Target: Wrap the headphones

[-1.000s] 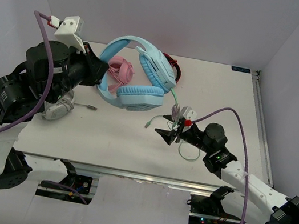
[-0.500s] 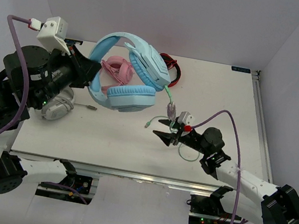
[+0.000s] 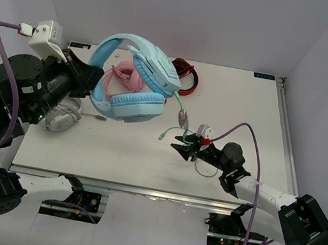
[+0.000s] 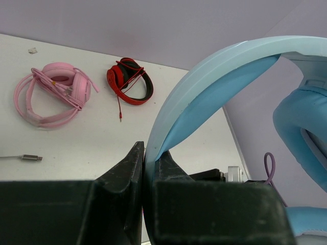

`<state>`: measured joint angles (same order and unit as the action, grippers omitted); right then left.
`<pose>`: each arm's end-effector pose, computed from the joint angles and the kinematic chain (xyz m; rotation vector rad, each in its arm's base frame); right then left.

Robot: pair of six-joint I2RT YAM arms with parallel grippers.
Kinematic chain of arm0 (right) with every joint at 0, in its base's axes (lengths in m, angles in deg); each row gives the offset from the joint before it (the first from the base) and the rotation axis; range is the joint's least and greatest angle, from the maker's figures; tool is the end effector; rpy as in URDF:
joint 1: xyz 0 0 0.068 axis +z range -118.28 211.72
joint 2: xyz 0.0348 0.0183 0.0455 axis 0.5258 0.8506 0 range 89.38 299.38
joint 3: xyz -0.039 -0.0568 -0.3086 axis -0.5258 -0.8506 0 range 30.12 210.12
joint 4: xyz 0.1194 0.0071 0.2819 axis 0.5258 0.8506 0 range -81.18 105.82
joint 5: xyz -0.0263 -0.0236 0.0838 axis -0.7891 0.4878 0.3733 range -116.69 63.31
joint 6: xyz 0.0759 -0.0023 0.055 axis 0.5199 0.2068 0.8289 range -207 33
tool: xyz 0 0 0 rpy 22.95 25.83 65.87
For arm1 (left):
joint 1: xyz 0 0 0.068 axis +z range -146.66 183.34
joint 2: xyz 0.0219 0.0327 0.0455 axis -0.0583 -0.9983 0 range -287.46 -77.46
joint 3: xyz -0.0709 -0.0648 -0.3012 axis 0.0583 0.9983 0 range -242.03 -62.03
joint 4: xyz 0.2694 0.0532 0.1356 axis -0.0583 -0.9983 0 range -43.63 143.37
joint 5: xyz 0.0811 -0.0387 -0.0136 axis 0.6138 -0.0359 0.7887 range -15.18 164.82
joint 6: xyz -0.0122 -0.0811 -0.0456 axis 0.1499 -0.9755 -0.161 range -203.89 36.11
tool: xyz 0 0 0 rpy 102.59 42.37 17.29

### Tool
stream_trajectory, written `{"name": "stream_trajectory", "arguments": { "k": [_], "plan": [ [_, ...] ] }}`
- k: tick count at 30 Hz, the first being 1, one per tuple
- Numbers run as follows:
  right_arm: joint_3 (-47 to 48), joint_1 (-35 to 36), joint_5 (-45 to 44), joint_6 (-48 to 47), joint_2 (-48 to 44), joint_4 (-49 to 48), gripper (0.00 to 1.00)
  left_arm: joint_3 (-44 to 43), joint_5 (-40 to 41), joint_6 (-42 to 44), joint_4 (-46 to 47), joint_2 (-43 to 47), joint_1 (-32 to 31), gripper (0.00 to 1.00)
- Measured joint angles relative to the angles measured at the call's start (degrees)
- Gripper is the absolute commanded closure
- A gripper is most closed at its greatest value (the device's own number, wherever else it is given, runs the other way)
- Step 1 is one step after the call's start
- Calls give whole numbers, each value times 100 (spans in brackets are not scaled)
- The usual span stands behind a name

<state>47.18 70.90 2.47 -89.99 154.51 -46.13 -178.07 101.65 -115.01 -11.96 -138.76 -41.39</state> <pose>0.1887 0.2068 0.2339 -0.9290 1.2135 0.8764 0.1253 -0.0703 0.6299 -0.1355 1.7633 -0.5591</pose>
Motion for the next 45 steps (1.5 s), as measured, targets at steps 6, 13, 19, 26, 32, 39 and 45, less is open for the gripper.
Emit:
{"name": "stream_trajectory", "arguments": {
  "k": [6,13,19,26,32,39,45],
  "plan": [
    [-193,-53,92,160,60,-363,89,19,130,0,-16,55,0,100],
    [-195,-59,240,265,311,-673,92,299,146,-2,72,186,0,100],
    [-179,-81,354,391,571,-759,92,465,69,1,133,218,0,100],
    [24,-306,498,647,931,-906,92,1197,-1505,212,780,472,9,100],
    [498,-343,986,826,1187,-828,92,2424,-3863,537,1385,630,15,100],
    [938,-322,1489,1039,1299,-769,92,3215,-4879,827,1762,532,4,100],
    [1475,-264,1434,919,1339,54,92,3308,-5160,1209,1721,370,4,100]
  ]
}}
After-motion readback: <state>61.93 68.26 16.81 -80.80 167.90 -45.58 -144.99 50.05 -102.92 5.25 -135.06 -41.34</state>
